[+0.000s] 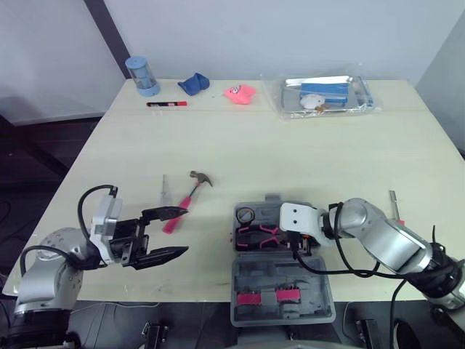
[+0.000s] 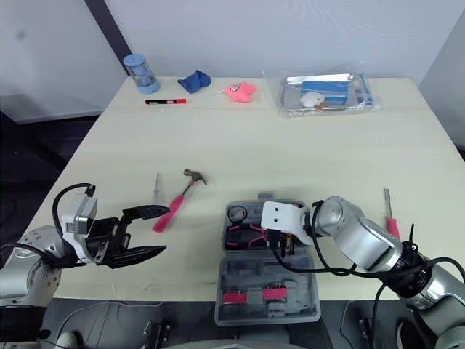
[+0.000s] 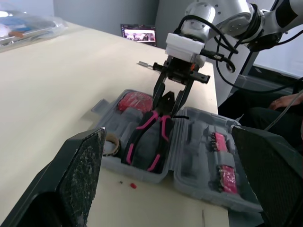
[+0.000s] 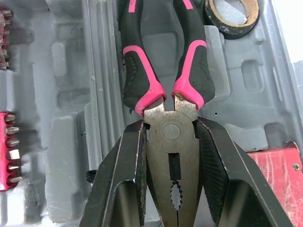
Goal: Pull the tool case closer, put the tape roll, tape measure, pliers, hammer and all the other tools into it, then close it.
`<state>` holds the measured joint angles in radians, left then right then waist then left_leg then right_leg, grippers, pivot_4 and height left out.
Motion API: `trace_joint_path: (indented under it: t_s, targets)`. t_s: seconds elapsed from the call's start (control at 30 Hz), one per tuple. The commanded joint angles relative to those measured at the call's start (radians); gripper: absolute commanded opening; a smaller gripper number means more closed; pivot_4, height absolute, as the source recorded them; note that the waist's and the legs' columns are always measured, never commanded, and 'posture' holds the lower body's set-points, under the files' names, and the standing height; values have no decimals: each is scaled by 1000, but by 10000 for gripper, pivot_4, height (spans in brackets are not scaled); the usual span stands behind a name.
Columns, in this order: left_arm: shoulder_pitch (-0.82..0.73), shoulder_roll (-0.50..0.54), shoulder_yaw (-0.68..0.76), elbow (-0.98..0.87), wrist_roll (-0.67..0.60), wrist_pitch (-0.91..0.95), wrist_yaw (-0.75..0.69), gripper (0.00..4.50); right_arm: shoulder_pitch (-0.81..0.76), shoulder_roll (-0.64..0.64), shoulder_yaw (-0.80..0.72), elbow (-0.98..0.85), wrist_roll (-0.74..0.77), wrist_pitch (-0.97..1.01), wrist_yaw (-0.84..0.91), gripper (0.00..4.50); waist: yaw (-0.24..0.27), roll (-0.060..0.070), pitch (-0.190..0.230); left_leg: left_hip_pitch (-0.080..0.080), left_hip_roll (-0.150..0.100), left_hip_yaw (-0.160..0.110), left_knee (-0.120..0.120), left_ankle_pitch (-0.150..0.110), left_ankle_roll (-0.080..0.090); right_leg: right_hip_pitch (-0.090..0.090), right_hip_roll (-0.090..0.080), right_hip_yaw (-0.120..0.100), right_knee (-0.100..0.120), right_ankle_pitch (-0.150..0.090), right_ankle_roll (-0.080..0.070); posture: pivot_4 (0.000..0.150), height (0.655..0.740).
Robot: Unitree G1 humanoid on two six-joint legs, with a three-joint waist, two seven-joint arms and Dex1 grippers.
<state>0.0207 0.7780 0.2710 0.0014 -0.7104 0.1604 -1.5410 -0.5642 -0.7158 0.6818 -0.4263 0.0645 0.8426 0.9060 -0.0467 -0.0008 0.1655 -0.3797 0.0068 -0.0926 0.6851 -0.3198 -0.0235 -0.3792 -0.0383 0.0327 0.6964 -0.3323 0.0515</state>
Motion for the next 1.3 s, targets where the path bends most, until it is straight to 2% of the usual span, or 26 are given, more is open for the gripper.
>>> trace_joint_path:
  t_s: [0.03,0.13,0.17,0.27,0.3,0.57,0.77,0.8,0.93,1.03,1.07,1.3]
  targets:
    - [17,-1,25,-45,-12,-3,4,45000,11,18,14,7,-21,-33,10,9635,-1,0,0,0,0,0,0,0,0,0,0,0,0,0,0,1500,7400]
    - [26,-3,27,-63,-15,3,18,45000,27,21,15,32,-32,-56,23,9635,-1,0,0,0,0,0,0,0,0,0,0,0,0,0,0,1500,7400]
    - [28,-3,27,-68,-16,6,22,45000,30,24,11,36,-28,-61,29,17744,0,0,0,0,0,0,0,0,0,0,0,0,0,0,0,1500,7400]
    - [35,-6,25,-83,-18,13,34,45000,42,38,-19,54,-34,-100,16,26833,2,-1,0,0,0,0,0,0,0,0,0,0,0,0,0,1500,7400]
    - [37,-7,25,-88,-18,15,37,45000,51,46,-39,59,-28,-124,10,31964,2,-1,-1,0,0,0,0,0,0,0,0,0,0,0,0,1500,7400]
    - [56,-19,24,-117,-18,29,64,45000,235,173,-309,116,160,-387,-7,31964,4,-1,-1,0,0,0,0,0,0,1,0,0,0,0,0,1500,7400]
    - [80,-30,27,-118,-12,20,66,45000,333,239,-360,193,190,-511,1,31964,5,-1,-1,0,0,1,1,0,0,1,0,0,0,0,0,1500,7400]
    - [83,-31,27,-119,-12,19,67,45000,343,248,-366,202,199,-515,3,29715,4,-1,-1,0,0,1,1,0,0,1,0,0,0,0,0,1500,7400]
    - [90,-34,26,-117,-9,16,68,45000,371,254,-366,246,184,-567,15,14340,3,-1,-1,1,0,1,1,0,0,1,1,1,1,0,0,1500,7400]
    - [91,-34,26,-110,-6,13,66,45000,382,249,-359,280,168,-604,21,6388,4,-1,-1,1,0,1,1,0,0,1,1,1,1,0,0,1500,7400]
    - [91,-33,26,-108,-5,13,66,45000,384,250,-359,289,165,-616,21,1420,4,-1,-1,1,0,1,1,0,0,1,1,1,1,0,0,1500,7400]
    - [90,-35,21,-98,1,6,67,45000,403,251,-342,340,121,-681,31,381,3,-1,-1,1,0,1,1,0,0,1,1,1,1,0,0,1500,7400]
